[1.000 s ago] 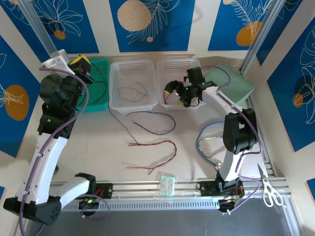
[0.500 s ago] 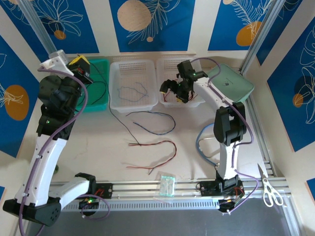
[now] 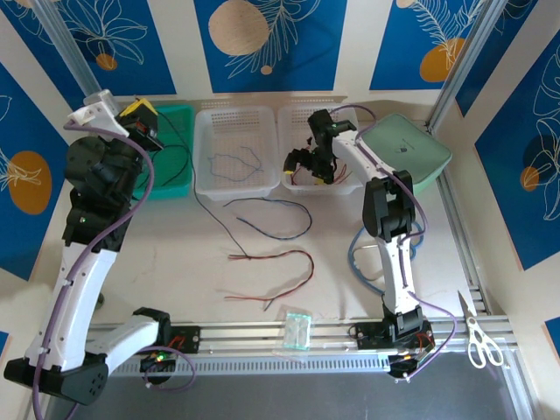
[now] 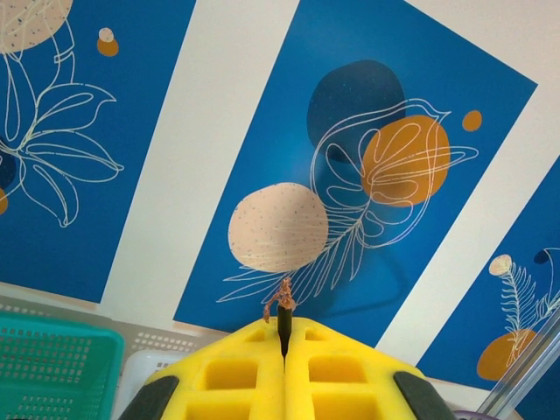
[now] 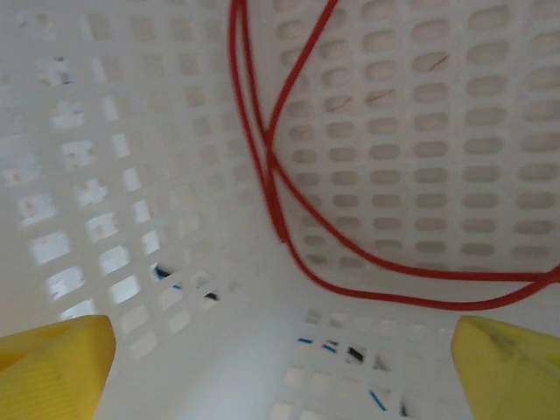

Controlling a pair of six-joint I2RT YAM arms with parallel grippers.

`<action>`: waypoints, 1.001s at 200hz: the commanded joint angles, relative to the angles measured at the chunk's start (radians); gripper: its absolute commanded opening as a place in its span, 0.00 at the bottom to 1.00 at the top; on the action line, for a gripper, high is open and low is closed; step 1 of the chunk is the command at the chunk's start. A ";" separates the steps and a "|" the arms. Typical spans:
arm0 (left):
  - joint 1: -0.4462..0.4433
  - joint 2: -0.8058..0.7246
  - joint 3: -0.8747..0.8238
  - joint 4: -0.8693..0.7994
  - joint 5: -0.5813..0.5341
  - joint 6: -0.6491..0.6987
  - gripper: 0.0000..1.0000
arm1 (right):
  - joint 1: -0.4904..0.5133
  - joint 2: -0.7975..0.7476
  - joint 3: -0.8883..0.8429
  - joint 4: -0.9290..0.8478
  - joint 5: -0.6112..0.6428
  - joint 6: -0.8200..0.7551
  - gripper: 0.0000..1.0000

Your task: Untangle the cables

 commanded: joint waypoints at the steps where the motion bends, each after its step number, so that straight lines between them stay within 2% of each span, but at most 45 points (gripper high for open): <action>1: 0.007 -0.014 0.026 -0.002 -0.001 0.031 0.00 | -0.015 0.011 0.041 -0.053 -0.045 -0.022 0.99; 29: 0.007 0.008 0.052 -0.008 0.009 0.034 0.00 | -0.045 -0.048 0.031 0.014 -0.109 0.005 0.99; 87: 0.008 0.121 0.231 0.007 0.023 0.076 0.00 | -0.083 -0.216 0.011 0.064 -0.111 0.001 0.99; 125: 0.008 0.235 0.399 0.049 -0.017 0.152 0.00 | -0.090 -0.308 -0.025 0.076 -0.127 -0.001 0.99; 150: 0.008 0.342 0.555 0.083 -0.081 0.236 0.00 | -0.089 -0.348 -0.034 0.074 -0.142 0.015 0.99; 200: 0.026 0.555 0.834 0.161 -0.116 0.385 0.00 | -0.089 -0.344 0.027 0.041 -0.220 0.027 0.99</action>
